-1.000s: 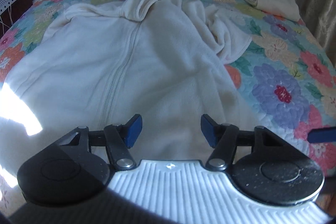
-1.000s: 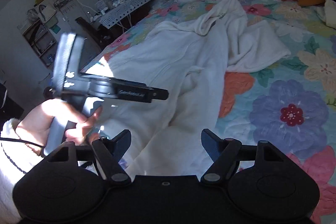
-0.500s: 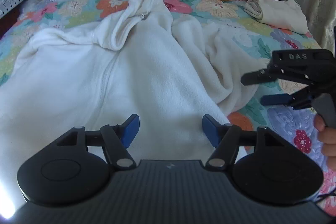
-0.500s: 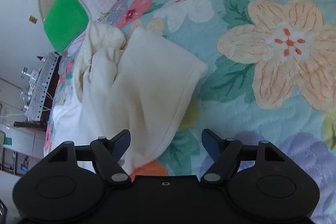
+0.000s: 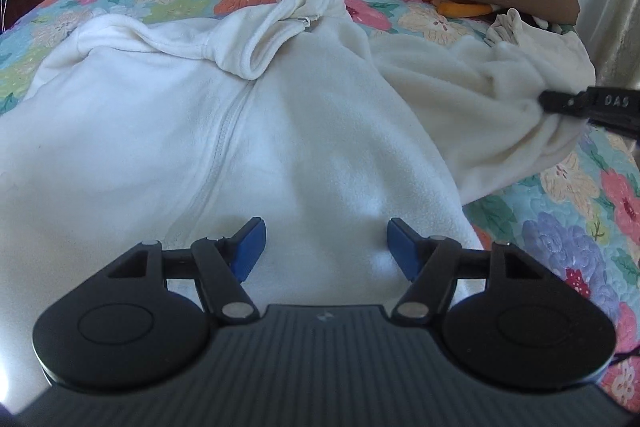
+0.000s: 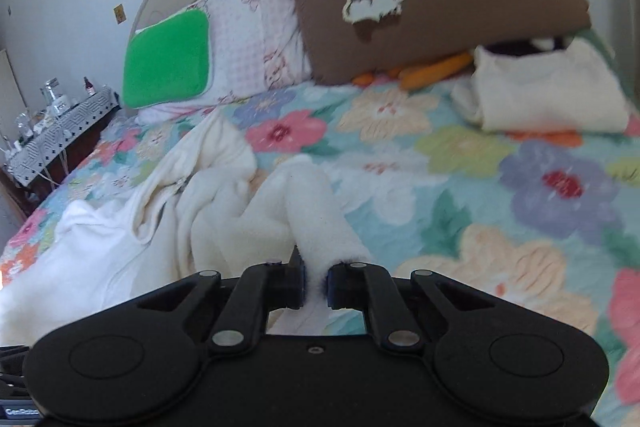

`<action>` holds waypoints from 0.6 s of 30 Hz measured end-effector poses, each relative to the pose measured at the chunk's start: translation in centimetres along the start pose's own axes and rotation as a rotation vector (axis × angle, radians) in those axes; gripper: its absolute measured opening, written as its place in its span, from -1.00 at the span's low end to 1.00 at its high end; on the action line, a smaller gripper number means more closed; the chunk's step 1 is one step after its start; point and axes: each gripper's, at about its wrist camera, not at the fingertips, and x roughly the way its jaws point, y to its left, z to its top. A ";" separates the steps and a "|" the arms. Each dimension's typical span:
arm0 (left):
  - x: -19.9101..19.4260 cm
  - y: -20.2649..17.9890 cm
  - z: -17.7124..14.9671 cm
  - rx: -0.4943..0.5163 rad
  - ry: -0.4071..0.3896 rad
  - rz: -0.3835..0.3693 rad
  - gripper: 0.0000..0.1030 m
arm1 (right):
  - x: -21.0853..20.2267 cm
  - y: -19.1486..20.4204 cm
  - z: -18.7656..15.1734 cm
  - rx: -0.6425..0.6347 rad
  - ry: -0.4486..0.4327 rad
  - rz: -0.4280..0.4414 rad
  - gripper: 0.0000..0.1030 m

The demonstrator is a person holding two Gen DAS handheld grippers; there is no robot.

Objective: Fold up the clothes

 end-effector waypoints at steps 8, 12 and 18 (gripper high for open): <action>-0.3 0.0 -0.4 0.028 -0.014 0.016 0.27 | -4.3 -6.2 2.7 -0.105 -0.076 -0.153 -0.80; -1.7 -1.3 -0.6 0.060 -0.017 -0.027 0.28 | -5.0 -6.6 -0.9 -0.169 -0.052 -0.210 -0.80; -2.5 -7.4 0.3 0.191 -0.027 -0.116 0.30 | -1.9 -10.5 -2.6 0.054 0.217 -0.034 -0.78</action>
